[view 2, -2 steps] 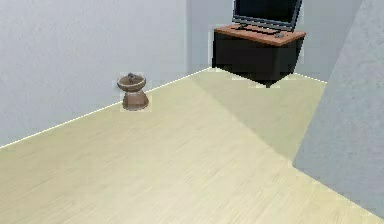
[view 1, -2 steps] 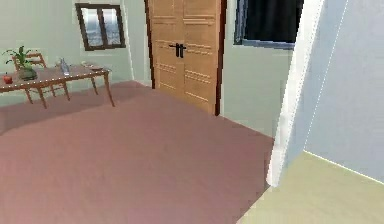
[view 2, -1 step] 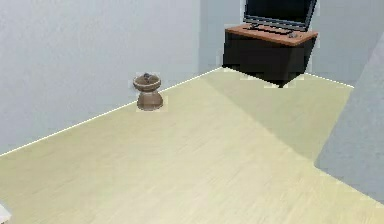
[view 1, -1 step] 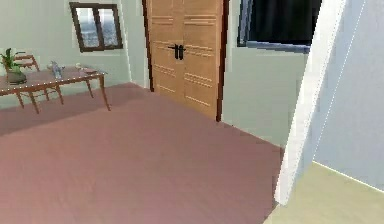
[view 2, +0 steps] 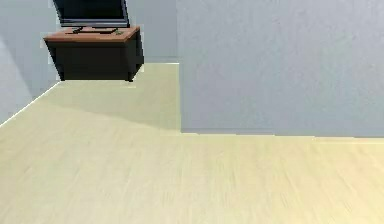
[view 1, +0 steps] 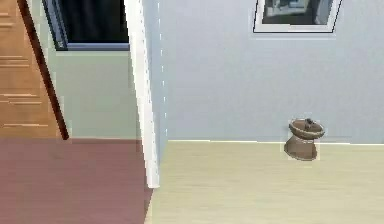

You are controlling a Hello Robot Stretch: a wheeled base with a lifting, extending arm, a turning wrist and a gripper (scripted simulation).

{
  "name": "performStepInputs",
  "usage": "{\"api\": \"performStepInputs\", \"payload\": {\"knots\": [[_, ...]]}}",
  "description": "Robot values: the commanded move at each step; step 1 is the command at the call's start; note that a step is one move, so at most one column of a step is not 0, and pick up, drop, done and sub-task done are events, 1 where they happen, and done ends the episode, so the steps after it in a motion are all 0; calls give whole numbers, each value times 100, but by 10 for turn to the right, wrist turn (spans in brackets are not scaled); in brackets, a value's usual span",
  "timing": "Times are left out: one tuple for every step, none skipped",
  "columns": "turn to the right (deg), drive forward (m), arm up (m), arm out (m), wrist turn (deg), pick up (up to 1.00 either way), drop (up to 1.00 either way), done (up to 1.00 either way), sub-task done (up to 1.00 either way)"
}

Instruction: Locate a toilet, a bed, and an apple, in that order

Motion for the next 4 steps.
{"api": "performStepInputs", "payload": {"knots": [[450, 0, 0, 0, 0, 0, 0, 0, 0], [0, 5, 0, 0, 0, 0, 0, 0, 0], [-450, 0, 0, 0, 0, 0, 0, 0, 0], [-360, 0, 0, 0, 0, 0, 0, 0, 0]]}}
